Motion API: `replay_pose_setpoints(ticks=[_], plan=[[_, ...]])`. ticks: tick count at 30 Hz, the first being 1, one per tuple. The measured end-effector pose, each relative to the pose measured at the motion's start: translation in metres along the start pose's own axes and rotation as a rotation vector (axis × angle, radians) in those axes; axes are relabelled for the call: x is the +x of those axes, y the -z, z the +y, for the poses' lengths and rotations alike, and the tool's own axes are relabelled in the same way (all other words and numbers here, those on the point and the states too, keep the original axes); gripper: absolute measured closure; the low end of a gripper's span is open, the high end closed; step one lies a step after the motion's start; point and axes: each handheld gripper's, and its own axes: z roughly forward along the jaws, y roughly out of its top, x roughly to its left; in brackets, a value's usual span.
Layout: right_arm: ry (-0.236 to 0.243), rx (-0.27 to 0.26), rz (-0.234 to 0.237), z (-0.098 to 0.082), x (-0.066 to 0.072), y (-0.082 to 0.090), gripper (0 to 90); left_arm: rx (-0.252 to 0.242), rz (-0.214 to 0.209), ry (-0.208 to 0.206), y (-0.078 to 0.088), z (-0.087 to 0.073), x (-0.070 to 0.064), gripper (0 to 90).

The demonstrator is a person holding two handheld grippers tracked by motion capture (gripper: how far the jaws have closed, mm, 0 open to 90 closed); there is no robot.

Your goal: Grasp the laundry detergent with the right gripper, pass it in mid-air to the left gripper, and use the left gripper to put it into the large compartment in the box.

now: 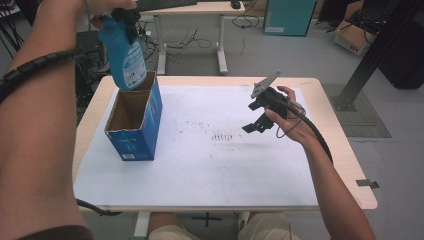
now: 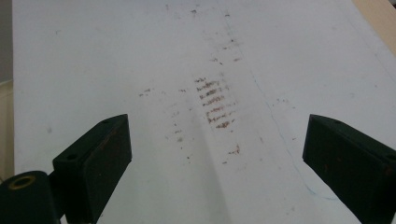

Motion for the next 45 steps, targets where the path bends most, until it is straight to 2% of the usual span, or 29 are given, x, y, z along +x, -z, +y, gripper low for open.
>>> replay_pose_setpoints(ticks=[1, 4, 5, 6, 10, 14, 18, 24, 30, 35, 41, 45], plan=[[-0.008, 0.005, -0.006, 0.0, 0.0, 0.001, 8.2, 0.002, 0.006, 0.013, 0.001, 0.0, 0.002, 35.4], [0.015, 0.002, -0.013, -0.002, -0.003, 0.004, 8.2, -0.001, 0.007, 0.075, -0.001, -0.001, 0.009, 35.4], [0.003, 0.0, -0.019, -0.002, -0.002, 0.004, 8.2, -0.002, 0.008, 0.095, -0.003, -0.001, 0.011, 35.5], [0.018, 0.004, -0.019, -0.002, -0.003, 0.005, 8.2, 0.0, 0.008, 0.106, -0.005, -0.001, 0.012, 35.5], [0.01, -0.003, -0.027, -0.003, -0.002, 0.006, 8.0, 0.009, 0.001, 0.167, -0.014, -0.001, 0.016, 35.5], [0.006, -0.005, -0.033, -0.006, -0.003, 0.005, 7.9, 0.024, 0.005, 0.207, -0.023, -0.001, 0.019, 35.5], [0.005, -0.009, -0.034, -0.008, -0.005, 0.006, 7.8, 0.028, 0.006, 0.229, -0.03, -0.003, 0.023, 35.5], [0.008, -0.011, -0.036, -0.01, -0.005, 0.007, 7.8, 0.032, -0.024, 0.259, -0.042, -0.008, 0.025, 35.6], [0.022, -0.01, -0.038, -0.01, -0.005, 0.01, 7.8, 0.031, -0.018, 0.271, -0.049, -0.013, 0.026, 35.6], [0.025, -0.013, -0.04, -0.01, -0.002, 0.011, 7.7, 0.021, -0.03, 0.292, -0.057, -0.019, 0.028, 35.5], [0.02, -0.025, -0.046, -0.013, -0.001, 0.013, 7.5, 0.024, -0.027, 0.306, -0.072, -0.023, 0.027, 35.5], [0.016, -0.024, -0.052, -0.013, 0.001, 0.015, 7.5, 0.029, -0.045, 0.325, -0.086, -0.026, 0.026, 35.6]])
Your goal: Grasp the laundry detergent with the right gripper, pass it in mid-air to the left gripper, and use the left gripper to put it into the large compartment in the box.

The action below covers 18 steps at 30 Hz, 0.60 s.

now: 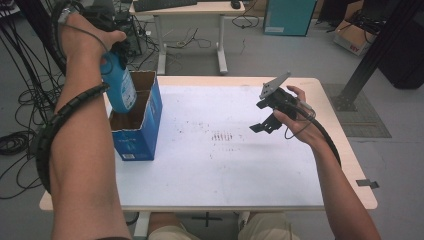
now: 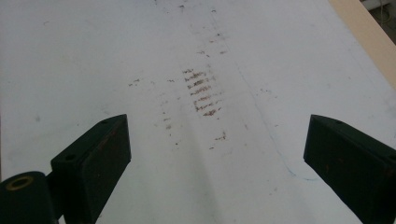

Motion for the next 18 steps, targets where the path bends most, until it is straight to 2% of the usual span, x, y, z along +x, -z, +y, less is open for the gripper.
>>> replay_pose_setpoints(ticks=[7, 16, 18], plan=[[0.024, 0.0, 0.0, -0.001, -0.001, 0.003, 7.5, -0.011, -0.009, 0.014, -0.025, -0.004, 0.001, 35.5], [0.019, 0.009, -0.005, -0.004, 0.0, 0.002, 7.5, -0.025, -0.014, 0.024, -0.054, -0.007, -0.005, 35.5], [0.007, 0.007, -0.007, -0.006, 0.0, 0.001, 7.5, -0.016, -0.021, 0.028, -0.062, -0.008, -0.005, 35.6]])
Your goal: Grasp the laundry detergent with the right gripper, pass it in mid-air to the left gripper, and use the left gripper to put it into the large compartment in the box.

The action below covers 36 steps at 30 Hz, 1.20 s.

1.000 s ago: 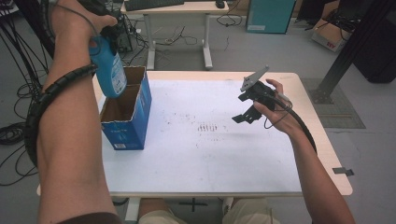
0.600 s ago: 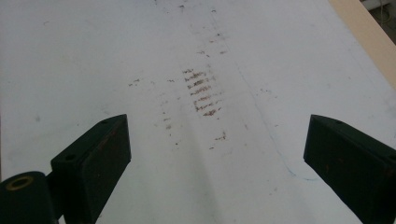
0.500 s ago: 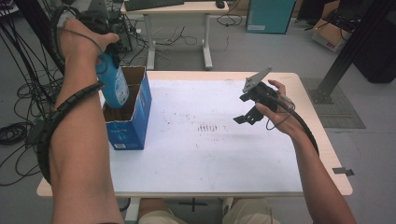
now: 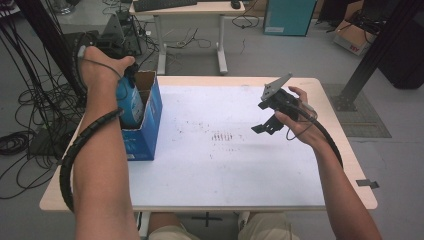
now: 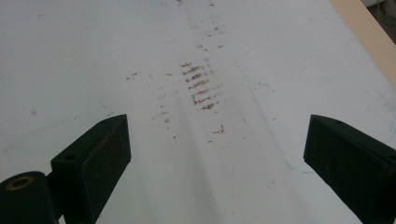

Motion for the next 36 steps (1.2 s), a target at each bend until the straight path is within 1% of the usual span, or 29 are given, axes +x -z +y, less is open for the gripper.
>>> replay_pose_setpoints(ticks=[1, 2, 3, 5, 6, 7, 9, 10, 12, 13, 14, 15, 17, 18, 22, 23, 24, 30, 31, 32, 33, 35, 36], plan=[[-0.009, 0.0, 0.0, -0.001, 0.0, 0.0, 7.5, 0.008, -0.002, -0.002, -0.004, 0.0, 0.0, 35.6], [0.004, 0.005, 0.001, -0.002, -0.001, 0.0, 7.5, 0.009, -0.001, -0.003, -0.008, -0.001, -0.001, 35.6], [-0.011, 0.003, -0.003, -0.002, 0.0, -0.001, 7.5, 0.014, -0.002, -0.004, -0.013, -0.001, -0.001, 35.6], [-0.006, 0.001, -0.003, -0.003, 0.0, -0.001, 7.5, 0.026, -0.006, -0.006, -0.02, -0.002, -0.002, 35.6], [0.005, 0.007, 0.0, -0.004, -0.001, 0.0, 7.5, 0.026, -0.006, -0.008, -0.024, -0.003, -0.003, 35.6], [-0.007, 0.003, -0.003, -0.004, 0.0, -0.001, 7.5, 0.027, -0.008, -0.008, -0.027, -0.003, -0.003, 35.6], [-0.007, 0.004, -0.004, -0.005, -0.001, 0.0, 7.5, 0.029, -0.014, -0.011, -0.033, -0.004, -0.004, 35.6], [-0.014, 0.001, -0.006, -0.005, 0.0, -0.001, 7.5, 0.029, -0.02, -0.009, -0.036, -0.004, -0.004, 35.6], [-0.016, -0.001, -0.006, -0.006, 0.0, -0.002, 7.4, 0.017, -0.023, -0.005, -0.042, -0.005, -0.004, 35.6], [-0.007, 0.008, -0.001, -0.007, -0.001, -0.002, 7.4, 0.022, -0.024, -0.01, -0.044, -0.006, -0.004, 35.6], [-0.016, 0.008, -0.004, -0.007, 0.0, -0.003, 7.4, 0.031, -0.021, -0.017, -0.046, -0.005, -0.005, 35.6], [-0.008, 0.01, -0.003, -0.007, 0.0, -0.003, 7.5, 0.032, -0.014, -0.02, -0.049, -0.006, -0.005, 35.6], [-0.021, 0.007, -0.002, -0.008, 0.001, -0.005, 7.5, 0.029, -0.002, -0.026, -0.053, -0.006, -0.006, 35.6], [-0.016, 0.014, 0.001, -0.008, 0.001, -0.005, 7.5, 0.033, 0.0, -0.029, -0.055, -0.006, -0.006, 35.6], [-0.021, 0.013, -0.004, -0.009, 0.0, -0.006, 7.4, 0.033, -0.009, -0.028, -0.062, -0.006, -0.004, 35.6], [-0.013, 0.015, -0.002, -0.009, 0.0, -0.006, 7.4, 0.035, -0.01, -0.031, -0.064, -0.007, -0.004, 35.6], [-0.024, 0.013, -0.005, -0.009, 0.0, -0.006, 7.4, 0.038, -0.01, -0.034, -0.066, -0.007, -0.004, 35.6], [-0.02, 0.023, -0.005, -0.006, 0.002, -0.008, 7.4, 0.06, 0.012, -0.058, -0.079, -0.007, -0.006, 35.6], [-0.011, 0.026, 0.0, -0.006, 0.001, -0.008, 7.4, 0.062, 0.013, -0.059, -0.081, -0.007, -0.005, 35.6], [-0.021, 0.026, -0.004, -0.006, 0.002, -0.009, 7.5, 0.065, 0.013, -0.06, -0.083, -0.008, -0.005, 35.6], [-0.021, 0.033, -0.003, -0.006, 0.002, -0.009, 7.4, 0.068, 0.012, -0.063, -0.085, -0.008, -0.004, 35.6], [-0.013, 0.041, 0.001, -0.007, 0.001, -0.01, 7.5, 0.073, 0.005, -0.052, -0.09, -0.01, -0.003, 35.6], [-0.022, 0.039, -0.003, -0.006, 0.002, -0.011, 7.4, 0.072, 0.002, -0.053, -0.092, -0.01, -0.002, 35.6]])
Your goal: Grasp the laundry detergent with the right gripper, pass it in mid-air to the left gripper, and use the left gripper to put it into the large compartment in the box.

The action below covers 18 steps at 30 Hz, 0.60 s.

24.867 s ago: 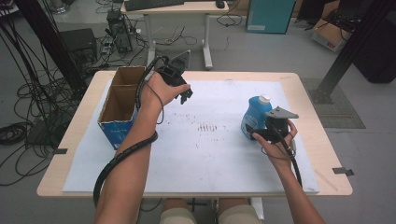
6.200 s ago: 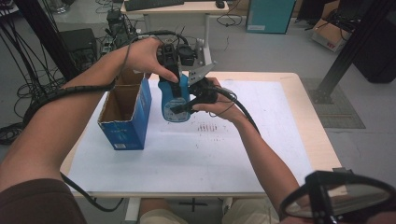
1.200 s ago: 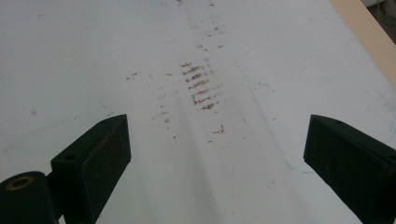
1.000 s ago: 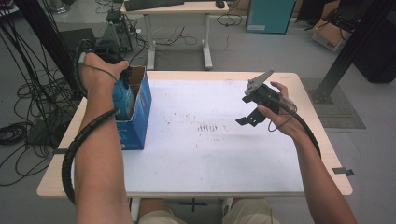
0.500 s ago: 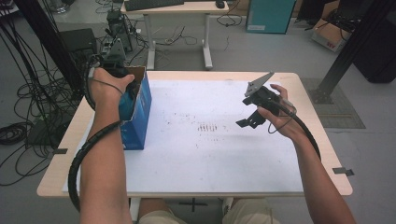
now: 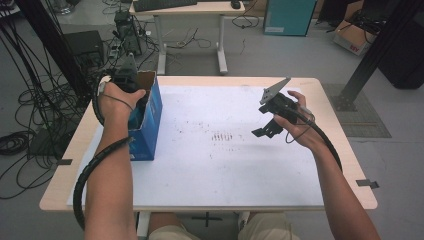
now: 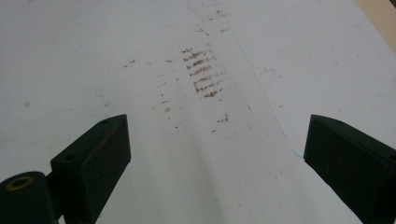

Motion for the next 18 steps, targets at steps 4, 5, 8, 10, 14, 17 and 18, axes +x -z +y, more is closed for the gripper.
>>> replay_pose_setpoints(ticks=[4, 5, 8, 10, 14, 17, 18], plan=[[0.003, 0.006, 0.001, 0.0019, 0.0003, -0.0013, 7.4, -0.004, -0.001, -0.012, -0.0001, 0.0003, 0.0, 35.6], [0.006, 0.007, 0.001, 0.0025, 0.0001, -0.0014, 7.4, -0.006, -0.001, -0.014, -0.0004, 0.0002, 0.0, 35.5], [0.003, 0.004, -0.001, 0.004, 0.0005, -0.0011, 7.4, -0.014, -0.007, -0.012, -0.0014, 0.0, 0.0016, 35.3], [0.003, 0.0, -0.004, 0.0051, 0.0004, -0.0017, 7.4, -0.01, -0.009, -0.01, -0.0013, 0.0003, 0.0024, 35.3], [0.003, 0.007, -0.004, 0.0063, 0.0008, -0.0025, 7.5, -0.013, -0.01, -0.01, -0.0016, 0.0006, 0.0027, 35.2], [0.006, 0.011, -0.004, 0.006, 0.0006, -0.0033, 7.5, -0.009, -0.011, -0.011, -0.0016, 0.0009, 0.0031, 35.2], [0.009, 0.014, -0.002, 0.0059, 0.0002, -0.0032, 7.5, -0.007, -0.013, -0.01, -0.0016, 0.001, 0.0034, 35.2]])
